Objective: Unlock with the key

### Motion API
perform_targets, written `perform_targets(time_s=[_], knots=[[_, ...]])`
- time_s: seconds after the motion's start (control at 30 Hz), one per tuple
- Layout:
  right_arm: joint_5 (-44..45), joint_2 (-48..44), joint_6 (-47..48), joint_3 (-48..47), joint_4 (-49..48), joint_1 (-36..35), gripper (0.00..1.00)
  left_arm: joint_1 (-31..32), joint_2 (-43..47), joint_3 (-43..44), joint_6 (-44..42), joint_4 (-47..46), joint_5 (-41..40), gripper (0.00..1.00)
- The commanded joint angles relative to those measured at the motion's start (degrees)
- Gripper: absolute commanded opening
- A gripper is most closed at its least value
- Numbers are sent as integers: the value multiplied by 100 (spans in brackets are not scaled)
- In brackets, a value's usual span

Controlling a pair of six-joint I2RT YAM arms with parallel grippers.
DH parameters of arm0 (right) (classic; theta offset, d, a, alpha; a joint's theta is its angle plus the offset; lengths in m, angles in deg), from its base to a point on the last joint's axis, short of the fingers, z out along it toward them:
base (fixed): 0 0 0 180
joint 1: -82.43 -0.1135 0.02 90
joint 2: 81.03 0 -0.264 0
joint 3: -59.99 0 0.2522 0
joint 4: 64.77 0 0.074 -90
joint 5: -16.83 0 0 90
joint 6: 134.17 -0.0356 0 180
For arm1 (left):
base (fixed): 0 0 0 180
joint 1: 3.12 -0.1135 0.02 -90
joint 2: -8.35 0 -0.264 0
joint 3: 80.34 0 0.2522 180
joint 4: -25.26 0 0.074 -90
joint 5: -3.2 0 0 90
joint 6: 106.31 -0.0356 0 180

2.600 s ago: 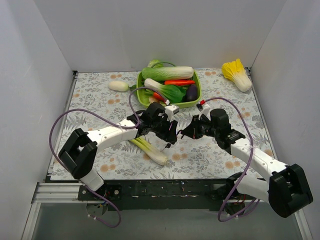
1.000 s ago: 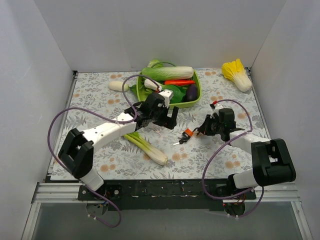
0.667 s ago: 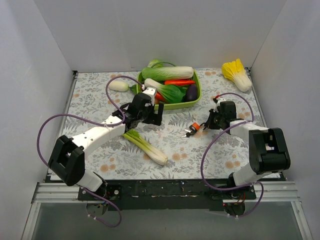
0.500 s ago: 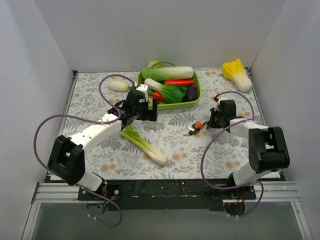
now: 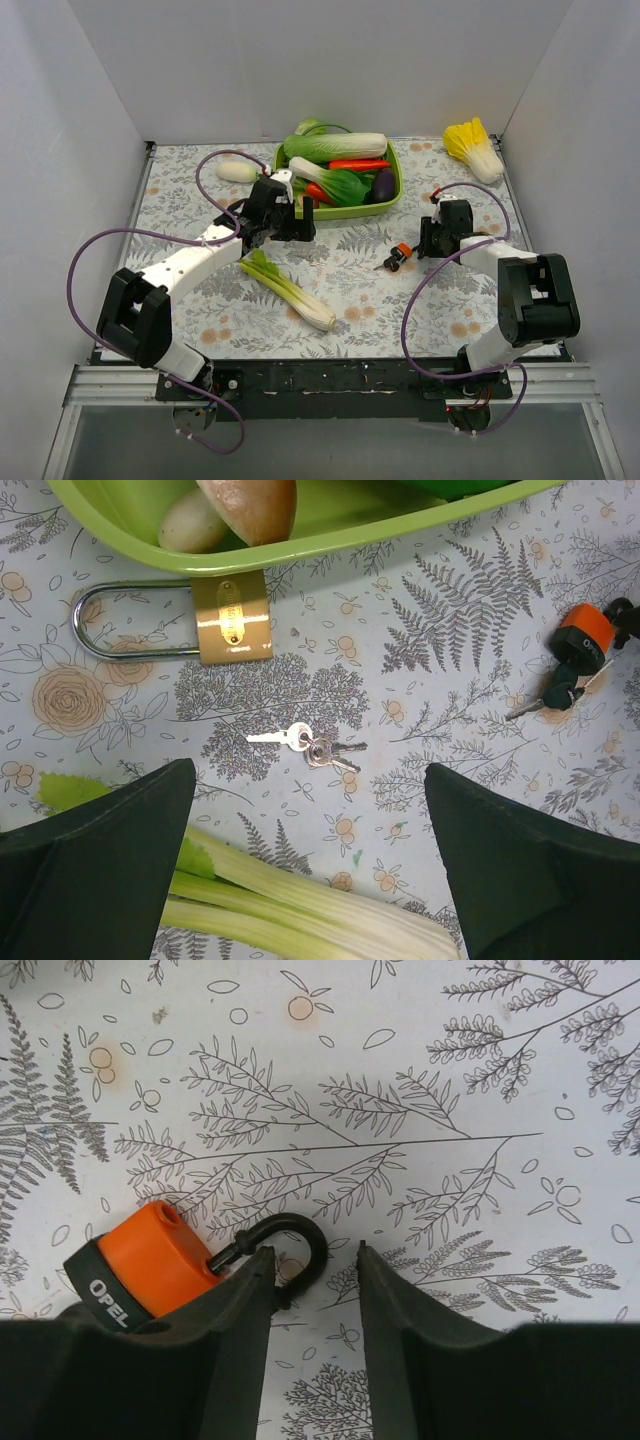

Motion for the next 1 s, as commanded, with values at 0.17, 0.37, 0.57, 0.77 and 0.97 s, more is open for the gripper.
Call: perform_targets(time_s=[0.17, 0.37, 0.57, 0.77, 0.97], knots=[[90, -702, 140, 27, 429, 37, 57, -70, 88, 120, 265, -41, 595, 98], [-534, -1308, 0, -87, 552, -42, 65, -149, 114, 85, 449, -190, 1043, 98], [-271, -1757, -123, -368, 728, -1008, 67, -728, -8, -74, 845, -419, 1668, 98], [-244, -2038, -580, -299, 430, -1510, 67, -905, -316, 75, 486, -59, 404, 98], [-183, -2337, -634, -96, 386, -1826, 65, -1186, -991, 356, 397, 125, 51, 97]])
